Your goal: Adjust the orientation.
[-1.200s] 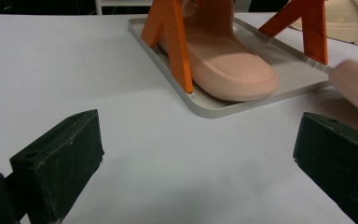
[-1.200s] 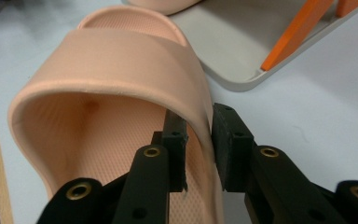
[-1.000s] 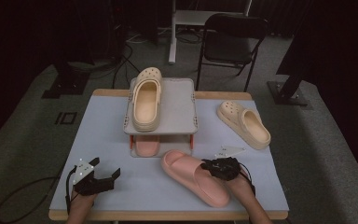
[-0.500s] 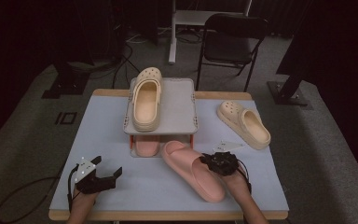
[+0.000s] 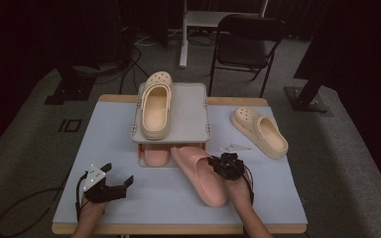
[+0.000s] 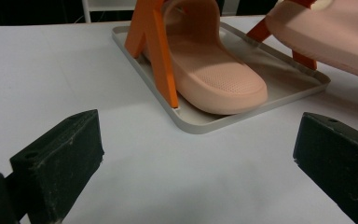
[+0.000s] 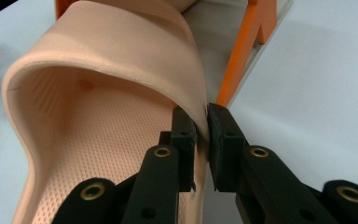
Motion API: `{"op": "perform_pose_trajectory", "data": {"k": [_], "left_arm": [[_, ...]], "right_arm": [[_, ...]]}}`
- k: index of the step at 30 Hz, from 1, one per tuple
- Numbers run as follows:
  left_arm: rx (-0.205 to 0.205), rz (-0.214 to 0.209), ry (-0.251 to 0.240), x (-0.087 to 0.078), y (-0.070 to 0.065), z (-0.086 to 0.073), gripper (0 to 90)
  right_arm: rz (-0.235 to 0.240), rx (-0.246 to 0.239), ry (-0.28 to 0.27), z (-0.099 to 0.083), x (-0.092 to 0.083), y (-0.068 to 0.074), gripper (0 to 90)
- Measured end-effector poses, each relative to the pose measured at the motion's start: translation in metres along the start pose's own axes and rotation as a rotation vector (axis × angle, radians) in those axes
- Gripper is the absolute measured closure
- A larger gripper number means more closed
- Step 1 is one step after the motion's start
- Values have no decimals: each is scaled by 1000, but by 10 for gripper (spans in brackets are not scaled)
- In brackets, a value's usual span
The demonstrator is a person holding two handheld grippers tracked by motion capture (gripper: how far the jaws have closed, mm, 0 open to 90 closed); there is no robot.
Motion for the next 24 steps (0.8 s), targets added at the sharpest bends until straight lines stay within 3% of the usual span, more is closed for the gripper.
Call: {"op": "perform_pose_trajectory", "data": {"k": [4, 9, 12, 19, 24], "left_arm": [[4, -5, 1, 1, -1, 1, 15], [9, -8, 1, 2, -1, 2, 15], [9, -8, 2, 2, -1, 1, 15], [5, -9, 1, 2, -1, 1, 15], [4, -9, 3, 3, -2, 1, 15]], "right_arm": [[-30, 47, 15, 2, 9, 7, 815], [-81, 71, 15, 6, 17, 13, 813], [-72, 97, 4, 8, 19, 15, 792], [-53, 84, 15, 5, 27, 21, 727], [-36, 69, 12, -2, 23, 24, 660]]}}
Point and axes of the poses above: each handheld gripper's, and its own axes: x roughly forward along the jaws, z roughly out of its top, y roughly to its left, the point moved 1 cm from there along x, roughly forward along the jaws, and after that the axes turned 5 degrees about y, right-handed, at the moved point
